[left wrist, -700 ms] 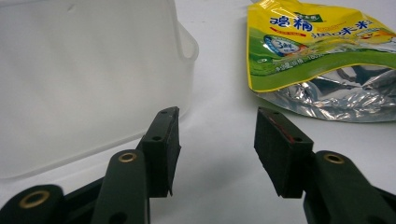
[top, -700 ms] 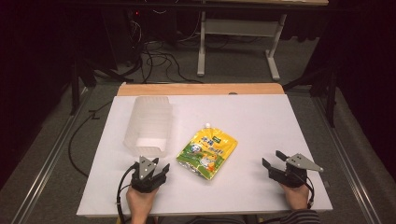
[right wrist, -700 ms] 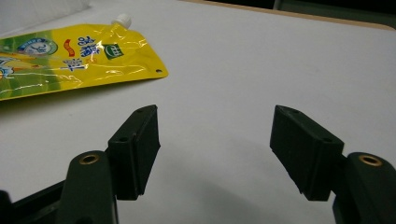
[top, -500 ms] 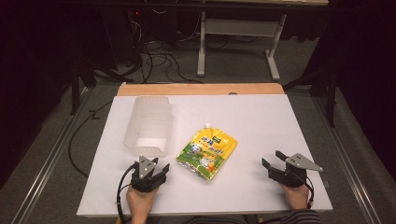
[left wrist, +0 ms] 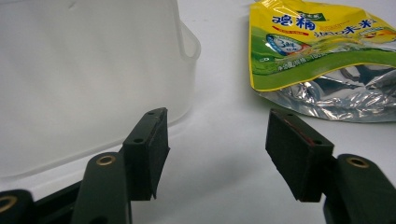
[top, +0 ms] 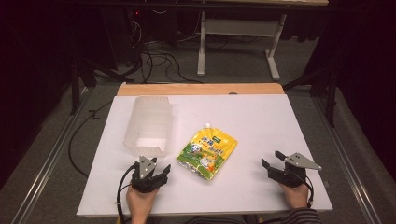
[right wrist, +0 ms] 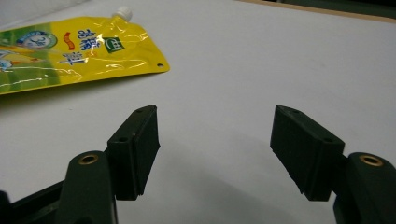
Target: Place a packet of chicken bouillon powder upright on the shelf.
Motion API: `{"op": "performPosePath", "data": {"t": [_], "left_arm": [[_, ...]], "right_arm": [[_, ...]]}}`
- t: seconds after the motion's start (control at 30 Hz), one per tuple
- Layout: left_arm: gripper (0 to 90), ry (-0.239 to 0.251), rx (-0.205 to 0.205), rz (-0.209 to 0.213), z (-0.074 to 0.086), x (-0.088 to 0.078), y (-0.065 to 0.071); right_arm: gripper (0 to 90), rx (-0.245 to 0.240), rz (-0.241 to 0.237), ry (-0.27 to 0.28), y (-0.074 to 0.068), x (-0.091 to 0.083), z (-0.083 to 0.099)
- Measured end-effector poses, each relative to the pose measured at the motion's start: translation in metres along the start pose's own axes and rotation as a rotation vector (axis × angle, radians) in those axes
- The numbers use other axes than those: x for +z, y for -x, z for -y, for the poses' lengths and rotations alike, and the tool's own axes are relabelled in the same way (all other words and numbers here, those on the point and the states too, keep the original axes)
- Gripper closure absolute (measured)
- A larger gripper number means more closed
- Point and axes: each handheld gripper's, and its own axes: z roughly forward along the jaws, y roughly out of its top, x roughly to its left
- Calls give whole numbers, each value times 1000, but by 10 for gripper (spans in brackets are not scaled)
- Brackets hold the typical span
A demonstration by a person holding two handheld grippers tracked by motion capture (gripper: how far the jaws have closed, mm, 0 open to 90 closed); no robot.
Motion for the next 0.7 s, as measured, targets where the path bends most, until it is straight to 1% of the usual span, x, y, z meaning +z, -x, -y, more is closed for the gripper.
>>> {"op": "performPosePath", "data": {"t": [0.1,0.33,0.43,0.53,0.6,0.7], "left_arm": [[380,0,0,-1,0,0,0],[360,2,5,1,0,0,0],[355,-3,4,9,0,0,0],[348,-15,18,-1,-1,2,2],[343,-13,29,-3,-1,1,2],[339,-8,32,0,-1,1,2]], "right_arm": [[332,-5,-9,19,1,-2,1],[333,-1,-7,18,1,-1,1],[332,3,-8,3,1,0,0],[333,1,-4,5,0,0,0],[333,-2,2,6,0,0,0],[333,-3,0,9,0,0,0]]}}
